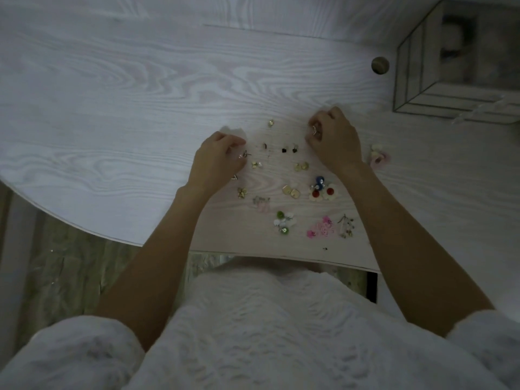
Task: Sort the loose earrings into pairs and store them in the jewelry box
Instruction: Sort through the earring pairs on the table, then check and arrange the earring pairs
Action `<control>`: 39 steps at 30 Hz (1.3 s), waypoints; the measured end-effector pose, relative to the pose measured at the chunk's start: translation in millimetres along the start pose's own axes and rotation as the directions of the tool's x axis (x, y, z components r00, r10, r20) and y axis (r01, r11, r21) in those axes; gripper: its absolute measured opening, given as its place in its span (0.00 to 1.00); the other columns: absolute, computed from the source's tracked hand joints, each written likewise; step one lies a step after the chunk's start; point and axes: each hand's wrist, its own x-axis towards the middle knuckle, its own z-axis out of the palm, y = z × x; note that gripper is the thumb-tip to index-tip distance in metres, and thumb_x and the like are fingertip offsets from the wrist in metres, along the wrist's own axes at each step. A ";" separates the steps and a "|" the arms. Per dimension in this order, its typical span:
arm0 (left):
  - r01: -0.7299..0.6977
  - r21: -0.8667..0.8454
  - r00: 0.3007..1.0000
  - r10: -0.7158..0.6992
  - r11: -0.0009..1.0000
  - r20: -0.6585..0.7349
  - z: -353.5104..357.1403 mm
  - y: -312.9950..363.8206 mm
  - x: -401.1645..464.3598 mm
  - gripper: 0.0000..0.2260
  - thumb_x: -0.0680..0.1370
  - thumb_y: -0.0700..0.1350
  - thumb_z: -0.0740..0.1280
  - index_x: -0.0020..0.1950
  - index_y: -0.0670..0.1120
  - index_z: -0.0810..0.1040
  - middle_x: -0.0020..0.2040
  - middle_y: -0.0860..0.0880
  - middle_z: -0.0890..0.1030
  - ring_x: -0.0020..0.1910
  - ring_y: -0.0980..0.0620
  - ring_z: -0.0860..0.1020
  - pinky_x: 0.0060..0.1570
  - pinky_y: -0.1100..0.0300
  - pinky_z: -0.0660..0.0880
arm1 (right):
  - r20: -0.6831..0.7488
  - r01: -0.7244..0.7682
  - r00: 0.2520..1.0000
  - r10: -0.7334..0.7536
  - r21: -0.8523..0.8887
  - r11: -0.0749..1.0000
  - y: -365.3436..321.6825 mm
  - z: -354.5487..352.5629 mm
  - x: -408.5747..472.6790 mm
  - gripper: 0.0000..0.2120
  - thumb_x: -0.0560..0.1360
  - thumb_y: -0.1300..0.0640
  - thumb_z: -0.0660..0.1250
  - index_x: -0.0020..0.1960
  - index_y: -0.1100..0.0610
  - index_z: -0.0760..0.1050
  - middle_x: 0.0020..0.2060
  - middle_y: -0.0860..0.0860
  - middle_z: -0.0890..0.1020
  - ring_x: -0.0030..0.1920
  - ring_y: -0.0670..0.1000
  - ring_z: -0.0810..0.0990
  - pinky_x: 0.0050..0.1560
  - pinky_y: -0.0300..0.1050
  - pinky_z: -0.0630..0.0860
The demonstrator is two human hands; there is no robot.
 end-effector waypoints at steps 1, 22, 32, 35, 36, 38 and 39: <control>-0.008 0.004 1.000 0.008 1.000 -0.002 1.5 0.8 -0.3 0.15 0.71 0.42 0.71 0.58 0.45 0.79 0.55 0.45 0.77 0.49 0.47 0.76 0.50 0.58 0.71 | -0.012 -0.007 1.000 0.006 -0.030 1.000 -0.7 -0.6 -1.6 0.13 0.75 0.57 0.64 0.58 0.60 0.73 0.57 0.58 0.73 0.50 0.56 0.76 0.43 0.44 0.69; 0.028 -0.006 0.999 -0.029 1.000 -0.041 6.4 3.3 -1.0 0.13 0.72 0.40 0.68 0.56 0.44 0.79 0.53 0.44 0.78 0.49 0.47 0.77 0.47 0.62 0.70 | 0.153 0.328 0.934 -0.322 -0.016 0.945 -35.7 11.4 38.9 0.09 0.77 0.63 0.58 0.49 0.64 0.76 0.48 0.61 0.78 0.47 0.58 0.76 0.47 0.50 0.72; -0.019 -0.083 0.935 -0.012 0.996 -0.354 27.5 31.7 -61.1 0.08 0.76 0.42 0.64 0.53 0.46 0.79 0.47 0.48 0.81 0.44 0.51 0.78 0.43 0.57 0.74 | 0.002 0.187 0.980 -0.198 0.325 0.927 6.5 -23.0 2.9 0.08 0.72 0.65 0.68 0.50 0.61 0.74 0.43 0.52 0.79 0.43 0.48 0.78 0.45 0.37 0.76; 0.043 -0.036 0.938 -0.053 0.998 -0.342 43.3 37.5 -71.3 0.09 0.75 0.44 0.65 0.54 0.46 0.79 0.47 0.49 0.82 0.46 0.49 0.77 0.41 0.58 0.71 | 0.044 0.202 0.973 -0.225 0.295 0.934 21.1 -21.6 -11.0 0.06 0.72 0.63 0.70 0.49 0.60 0.78 0.44 0.53 0.81 0.43 0.46 0.78 0.47 0.37 0.76; 0.067 -0.023 0.934 -0.071 0.997 -0.350 45.8 37.2 -70.1 0.09 0.75 0.44 0.66 0.54 0.46 0.79 0.48 0.49 0.82 0.47 0.48 0.76 0.42 0.60 0.68 | 0.057 0.211 0.970 -0.235 0.282 0.936 22.6 -19.1 -12.1 0.06 0.72 0.63 0.70 0.49 0.60 0.79 0.45 0.54 0.82 0.43 0.46 0.78 0.48 0.37 0.76; 0.118 -0.001 0.918 -0.109 0.993 -0.381 49.5 38.4 -66.1 0.10 0.75 0.45 0.66 0.55 0.46 0.79 0.50 0.48 0.82 0.49 0.45 0.75 0.44 0.62 0.65 | 0.083 0.256 0.955 -0.286 0.261 0.931 22.1 -16.6 -11.8 0.05 0.72 0.62 0.70 0.48 0.60 0.80 0.44 0.56 0.82 0.42 0.46 0.77 0.47 0.37 0.74; 0.125 0.027 0.915 -0.105 0.992 -0.389 48.6 38.9 -59.1 0.11 0.74 0.46 0.67 0.55 0.46 0.79 0.51 0.48 0.82 0.50 0.44 0.75 0.46 0.59 0.66 | 0.082 0.280 0.948 -0.308 0.251 0.927 18.6 -15.8 -9.8 0.05 0.72 0.62 0.70 0.48 0.60 0.80 0.44 0.56 0.82 0.42 0.47 0.78 0.46 0.38 0.74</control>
